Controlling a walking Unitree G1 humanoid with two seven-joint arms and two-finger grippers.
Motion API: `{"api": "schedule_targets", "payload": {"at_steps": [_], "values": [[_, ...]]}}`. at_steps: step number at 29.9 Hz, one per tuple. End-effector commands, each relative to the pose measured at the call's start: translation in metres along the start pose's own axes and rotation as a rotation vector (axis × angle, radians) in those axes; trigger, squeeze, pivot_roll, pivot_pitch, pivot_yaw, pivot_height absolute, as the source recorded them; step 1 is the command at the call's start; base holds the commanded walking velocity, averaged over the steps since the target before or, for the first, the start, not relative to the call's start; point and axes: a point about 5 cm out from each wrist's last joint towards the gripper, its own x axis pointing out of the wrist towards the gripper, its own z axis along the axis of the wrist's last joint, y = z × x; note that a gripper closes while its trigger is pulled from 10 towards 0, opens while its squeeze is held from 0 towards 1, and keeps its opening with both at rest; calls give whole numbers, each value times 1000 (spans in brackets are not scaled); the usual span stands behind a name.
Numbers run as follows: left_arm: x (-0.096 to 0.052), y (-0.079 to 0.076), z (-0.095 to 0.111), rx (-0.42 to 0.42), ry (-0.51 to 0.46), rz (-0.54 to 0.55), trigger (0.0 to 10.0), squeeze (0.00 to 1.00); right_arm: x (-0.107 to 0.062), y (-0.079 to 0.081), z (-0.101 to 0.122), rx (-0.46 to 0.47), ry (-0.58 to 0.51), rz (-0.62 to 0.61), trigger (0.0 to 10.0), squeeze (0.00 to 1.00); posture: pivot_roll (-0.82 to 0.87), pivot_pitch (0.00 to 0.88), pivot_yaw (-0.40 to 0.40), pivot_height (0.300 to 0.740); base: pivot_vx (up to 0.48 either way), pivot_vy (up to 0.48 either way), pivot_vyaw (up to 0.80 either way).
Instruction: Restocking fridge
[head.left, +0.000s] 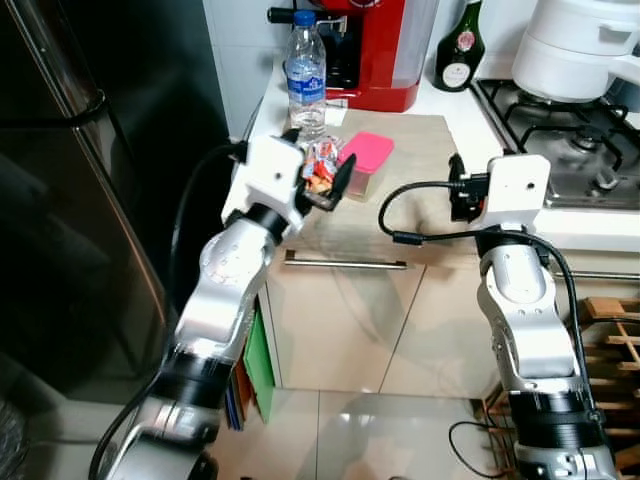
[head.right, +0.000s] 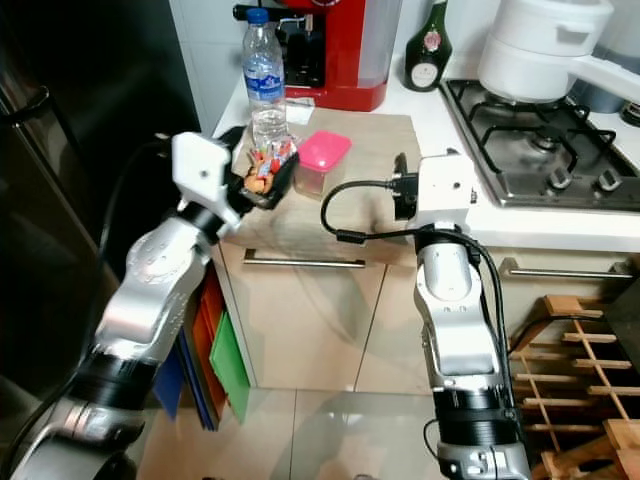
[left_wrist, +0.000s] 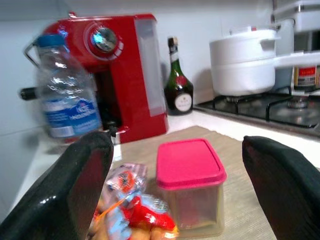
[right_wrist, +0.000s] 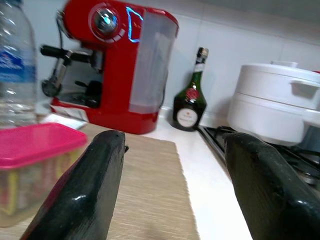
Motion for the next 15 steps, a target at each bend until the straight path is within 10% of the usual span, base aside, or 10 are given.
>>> {"api": "schedule_targets", "payload": {"at_steps": [1, 6, 7, 15], "values": [[19, 6, -8, -26, 64, 30, 10000, 0, -2, 3, 11, 1, -62, 17, 10000, 1000, -167, 0, 72, 740, 0, 0, 0], [35, 10, -9, -87, 100, 44, 10000, 0, -5, 7, 16, -16, -77, 26, 10000, 894, -197, 0, 94, 740, 0, 0, 0], [38, 10, -9, -102, 107, 47, 10000, 0, -7, 7, 17, -13, -81, 27, 10000, 12, -214, 0, 106, 740, 0, 0, 0], [53, 11, -11, -152, 167, 74, 10000, 0, -21, -1, 17, -16, -78, -19, 10000, 0, -272, 0, 146, 740, 0, 0, 0]]}}
